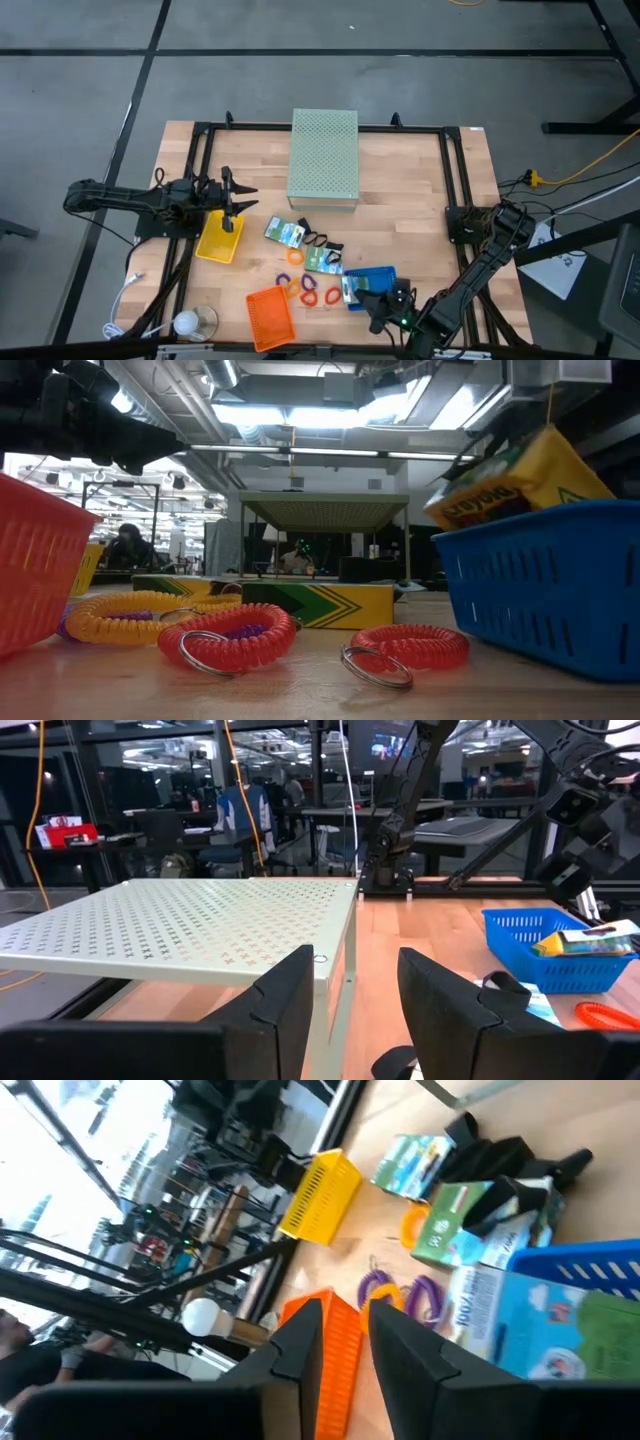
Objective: Pick & Place Office Desk Supplies
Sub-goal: Put the crayon box into the blue bin
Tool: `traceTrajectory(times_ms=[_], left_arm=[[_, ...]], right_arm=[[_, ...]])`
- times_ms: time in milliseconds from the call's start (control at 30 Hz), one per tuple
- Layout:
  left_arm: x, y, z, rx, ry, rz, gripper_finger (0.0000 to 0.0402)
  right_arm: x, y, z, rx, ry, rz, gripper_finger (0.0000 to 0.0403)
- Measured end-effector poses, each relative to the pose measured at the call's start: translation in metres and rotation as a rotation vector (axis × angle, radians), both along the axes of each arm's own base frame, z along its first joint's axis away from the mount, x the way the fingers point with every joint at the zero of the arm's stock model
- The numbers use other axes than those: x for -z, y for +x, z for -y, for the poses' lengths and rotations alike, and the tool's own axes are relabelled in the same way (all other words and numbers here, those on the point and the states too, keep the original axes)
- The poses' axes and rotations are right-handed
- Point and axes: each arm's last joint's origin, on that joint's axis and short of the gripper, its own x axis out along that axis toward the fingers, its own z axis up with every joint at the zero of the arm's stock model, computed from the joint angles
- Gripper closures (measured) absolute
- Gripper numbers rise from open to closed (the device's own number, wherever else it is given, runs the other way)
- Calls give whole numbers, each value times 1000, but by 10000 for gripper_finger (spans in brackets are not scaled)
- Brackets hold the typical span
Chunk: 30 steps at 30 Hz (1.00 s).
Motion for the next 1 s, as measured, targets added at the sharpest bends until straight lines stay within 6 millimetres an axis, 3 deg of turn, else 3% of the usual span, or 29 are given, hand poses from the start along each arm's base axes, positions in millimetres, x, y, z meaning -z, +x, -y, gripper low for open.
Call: traceTrajectory(times_ms=[300,600,767,1000], left_arm=[[-1,0,0,0,1,8,258],[-2,0,1,42,23,18,258],[-8,0,1,42,35,64,258],[-15,5,1,36,85,12,258]], right_arm=[[-23,-8,-6,19,-151,74,316],[-39,-7,0,-35,-428,-65,316],[-37,9,11,-83,-590,-203,316],[-33,48,44,-149,-653,-376,316]])
